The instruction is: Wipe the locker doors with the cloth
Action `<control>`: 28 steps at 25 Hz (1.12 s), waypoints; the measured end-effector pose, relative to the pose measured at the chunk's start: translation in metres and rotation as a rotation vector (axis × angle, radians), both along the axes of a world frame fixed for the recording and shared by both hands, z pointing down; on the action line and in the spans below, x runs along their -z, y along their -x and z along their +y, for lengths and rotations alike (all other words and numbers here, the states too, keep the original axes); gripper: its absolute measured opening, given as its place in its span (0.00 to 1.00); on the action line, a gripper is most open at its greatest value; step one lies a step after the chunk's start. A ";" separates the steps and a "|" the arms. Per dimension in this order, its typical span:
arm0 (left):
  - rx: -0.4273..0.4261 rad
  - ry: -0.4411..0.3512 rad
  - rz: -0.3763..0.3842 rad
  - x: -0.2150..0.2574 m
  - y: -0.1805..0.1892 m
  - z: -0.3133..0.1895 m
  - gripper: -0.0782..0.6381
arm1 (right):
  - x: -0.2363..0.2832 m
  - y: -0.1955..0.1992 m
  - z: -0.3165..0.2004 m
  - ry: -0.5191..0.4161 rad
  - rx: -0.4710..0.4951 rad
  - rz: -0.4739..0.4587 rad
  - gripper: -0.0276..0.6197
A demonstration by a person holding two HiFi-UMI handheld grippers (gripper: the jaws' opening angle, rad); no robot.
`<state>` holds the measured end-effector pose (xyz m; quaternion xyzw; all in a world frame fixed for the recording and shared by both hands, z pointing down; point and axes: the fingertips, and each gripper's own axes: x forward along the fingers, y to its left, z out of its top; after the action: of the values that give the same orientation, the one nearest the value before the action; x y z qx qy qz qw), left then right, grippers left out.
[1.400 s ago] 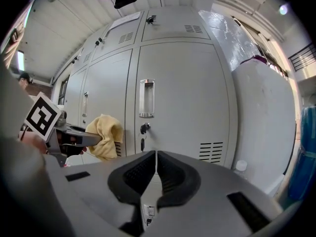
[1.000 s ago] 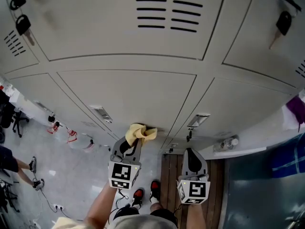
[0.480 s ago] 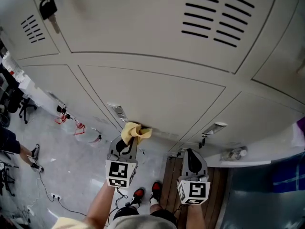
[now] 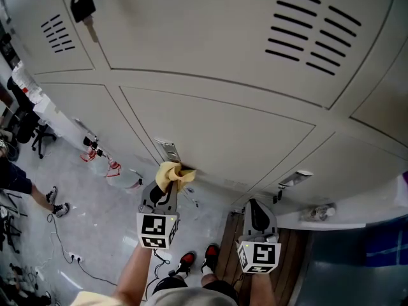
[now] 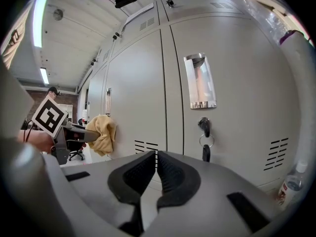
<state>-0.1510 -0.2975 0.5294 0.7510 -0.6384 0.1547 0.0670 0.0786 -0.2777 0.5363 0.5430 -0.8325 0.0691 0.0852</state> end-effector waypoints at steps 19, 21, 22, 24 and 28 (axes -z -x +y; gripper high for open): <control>-0.112 -0.069 0.005 0.046 -0.025 0.046 0.22 | 0.044 -0.008 0.027 -0.086 -0.058 -0.005 0.08; -0.126 -0.085 0.007 0.055 -0.027 0.056 0.22 | 0.053 -0.010 0.034 -0.107 -0.064 -0.001 0.08; -0.131 -0.095 0.009 0.060 -0.028 0.061 0.22 | 0.058 -0.010 0.038 -0.116 -0.068 0.001 0.08; -0.141 -0.114 0.013 0.070 -0.027 0.071 0.22 | 0.066 -0.011 0.047 -0.133 -0.081 0.006 0.08; -0.156 -0.147 0.018 0.085 -0.020 0.091 0.22 | 0.081 -0.009 0.068 -0.167 -0.104 0.017 0.08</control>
<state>-0.1308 -0.2061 0.4443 0.8028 -0.5869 0.1054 0.0054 0.0878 -0.2094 0.4550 0.5912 -0.8054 -0.0008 0.0431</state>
